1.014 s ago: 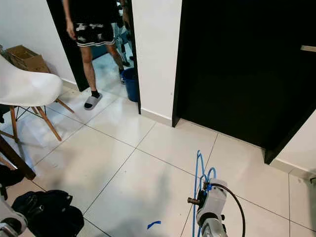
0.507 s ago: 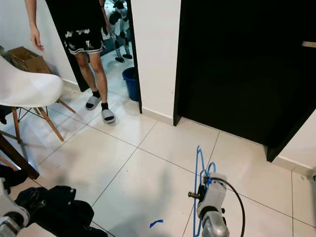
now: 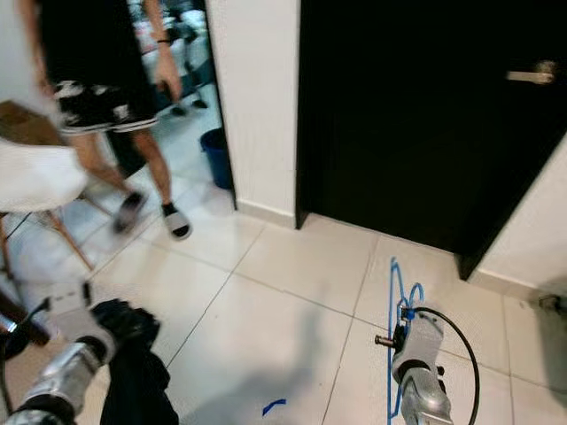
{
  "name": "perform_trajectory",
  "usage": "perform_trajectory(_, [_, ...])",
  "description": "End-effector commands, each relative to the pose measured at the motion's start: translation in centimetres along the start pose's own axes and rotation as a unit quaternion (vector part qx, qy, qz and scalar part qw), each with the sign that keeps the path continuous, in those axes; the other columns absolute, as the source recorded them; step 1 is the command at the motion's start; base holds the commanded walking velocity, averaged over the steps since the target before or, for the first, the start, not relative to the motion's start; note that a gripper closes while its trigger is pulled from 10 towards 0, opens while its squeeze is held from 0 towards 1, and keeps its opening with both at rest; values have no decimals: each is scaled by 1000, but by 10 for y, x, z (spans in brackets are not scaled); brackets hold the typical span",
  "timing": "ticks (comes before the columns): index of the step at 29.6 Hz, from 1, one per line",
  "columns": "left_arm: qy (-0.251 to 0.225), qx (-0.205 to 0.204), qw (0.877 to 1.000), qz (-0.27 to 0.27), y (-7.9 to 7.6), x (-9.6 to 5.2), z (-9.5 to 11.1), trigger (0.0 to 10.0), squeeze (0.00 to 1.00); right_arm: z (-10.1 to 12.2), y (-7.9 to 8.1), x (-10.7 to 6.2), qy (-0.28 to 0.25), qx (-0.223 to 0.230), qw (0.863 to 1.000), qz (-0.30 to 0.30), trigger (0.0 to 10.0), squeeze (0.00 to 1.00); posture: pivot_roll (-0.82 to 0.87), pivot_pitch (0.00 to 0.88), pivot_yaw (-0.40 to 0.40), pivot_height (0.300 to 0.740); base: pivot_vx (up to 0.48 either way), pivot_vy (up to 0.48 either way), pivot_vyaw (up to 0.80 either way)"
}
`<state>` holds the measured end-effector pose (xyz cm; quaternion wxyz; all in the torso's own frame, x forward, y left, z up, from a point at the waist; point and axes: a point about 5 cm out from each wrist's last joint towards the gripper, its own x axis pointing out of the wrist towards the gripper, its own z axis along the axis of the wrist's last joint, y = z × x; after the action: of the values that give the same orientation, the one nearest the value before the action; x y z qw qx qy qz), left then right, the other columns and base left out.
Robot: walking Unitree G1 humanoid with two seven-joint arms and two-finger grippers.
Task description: Hang hanger
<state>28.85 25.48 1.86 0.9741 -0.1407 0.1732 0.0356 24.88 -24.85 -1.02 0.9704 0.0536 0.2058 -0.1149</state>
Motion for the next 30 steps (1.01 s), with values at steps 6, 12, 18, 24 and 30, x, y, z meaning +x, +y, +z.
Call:
perform_trajectory(6, [-12, 9, 999, -29, -29, 9, 0, 10000, 0, 7, -26, -1, -2, 6, 1000, 15, 10000, 0, -38, 24, -15, 740, 0, 0, 0])
perform_trajectory(12, [-10, 11, 1000, -28, -36, 11, -3, 10000, 0, 7, -35, -2, 4, -1, 1000, 16, 10000, 0, -27, 13, -21, 740, 0, 0, 0])
perform_trajectory(18, [4, 22, 999, -28, -39, 10, -11, 10000, 0, -2, -39, -8, 14, -9, 1000, 25, 10000, 0, 2, 0, -45, 740, 0, 0, 701])
perform_trajectory(24, [3, 28, 999, -30, -38, 8, -13, 10000, 0, -5, -37, -11, 16, -15, 999, 42, 10000, 0, 8, 11, -50, 740, 0, 0, 800])
perform_trajectory(30, [-2, 32, 999, -32, -32, 8, -8, 10000, 0, -4, -32, -13, 4, -16, 998, 56, 10000, 0, 6, 76, -25, 740, 0, 0, 800])
